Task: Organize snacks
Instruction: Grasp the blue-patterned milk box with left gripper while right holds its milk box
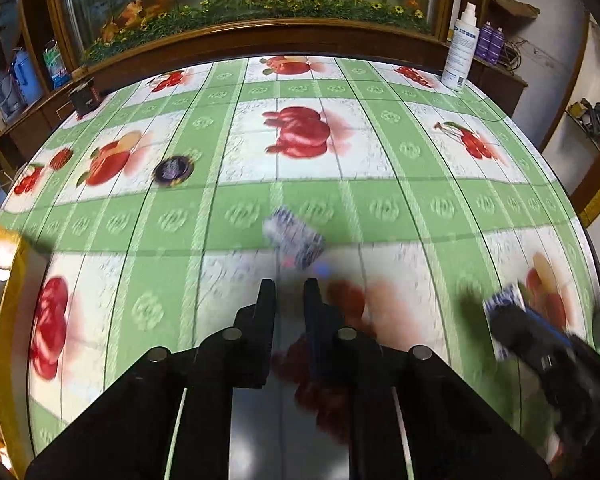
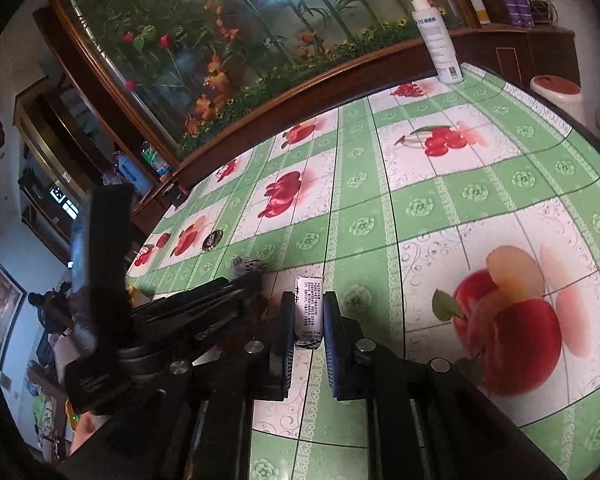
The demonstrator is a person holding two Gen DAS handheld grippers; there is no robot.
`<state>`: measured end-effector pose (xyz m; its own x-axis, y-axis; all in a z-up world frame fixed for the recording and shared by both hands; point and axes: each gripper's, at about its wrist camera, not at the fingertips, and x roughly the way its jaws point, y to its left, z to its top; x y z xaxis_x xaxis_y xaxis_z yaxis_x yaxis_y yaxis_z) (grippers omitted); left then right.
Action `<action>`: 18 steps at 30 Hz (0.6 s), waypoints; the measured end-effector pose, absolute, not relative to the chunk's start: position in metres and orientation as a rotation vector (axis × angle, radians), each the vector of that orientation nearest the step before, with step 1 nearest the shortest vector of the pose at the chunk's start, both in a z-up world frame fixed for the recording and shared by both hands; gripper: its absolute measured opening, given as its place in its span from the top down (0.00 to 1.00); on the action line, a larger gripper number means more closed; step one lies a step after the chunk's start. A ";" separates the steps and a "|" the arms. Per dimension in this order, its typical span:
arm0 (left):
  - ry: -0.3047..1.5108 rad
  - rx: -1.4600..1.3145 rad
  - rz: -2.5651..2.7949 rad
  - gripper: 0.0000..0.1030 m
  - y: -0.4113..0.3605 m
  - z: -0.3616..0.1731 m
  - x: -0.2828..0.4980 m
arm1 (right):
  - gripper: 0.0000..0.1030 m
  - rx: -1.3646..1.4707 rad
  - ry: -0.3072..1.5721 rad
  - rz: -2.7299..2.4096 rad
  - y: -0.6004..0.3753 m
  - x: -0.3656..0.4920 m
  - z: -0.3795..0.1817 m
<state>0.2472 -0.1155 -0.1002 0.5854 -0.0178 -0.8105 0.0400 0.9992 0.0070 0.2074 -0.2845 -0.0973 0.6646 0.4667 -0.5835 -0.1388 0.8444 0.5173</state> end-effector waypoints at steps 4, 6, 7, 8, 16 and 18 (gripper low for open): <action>0.932 -0.021 -0.046 0.95 -0.081 -0.097 0.210 | 0.87 0.458 0.784 0.389 -0.276 0.205 -0.102; 0.919 -0.054 -0.063 0.96 -0.057 -0.091 0.188 | 0.87 0.431 0.778 0.384 -0.271 0.203 -0.102; 0.910 -0.070 -0.070 0.98 -0.045 -0.087 0.178 | 0.87 0.425 0.777 0.386 -0.269 0.202 -0.103; 0.905 -0.084 -0.075 0.98 -0.036 -0.085 0.170 | 0.87 0.421 0.777 0.385 -0.268 0.201 -0.104; 0.913 -0.121 -0.137 0.94 -0.009 -0.071 0.164 | 0.87 0.394 0.767 0.347 -0.268 0.197 -0.106; 0.907 -0.153 -0.135 0.62 -0.025 -0.070 0.185 | 0.87 0.391 0.772 0.348 -0.265 0.197 -0.106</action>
<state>0.1852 -0.0253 -0.0703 0.6088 -0.1809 -0.7725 0.0514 0.9806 -0.1891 0.1965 -0.2653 -0.1063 0.6666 0.4398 -0.6018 -0.1594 0.8728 0.4612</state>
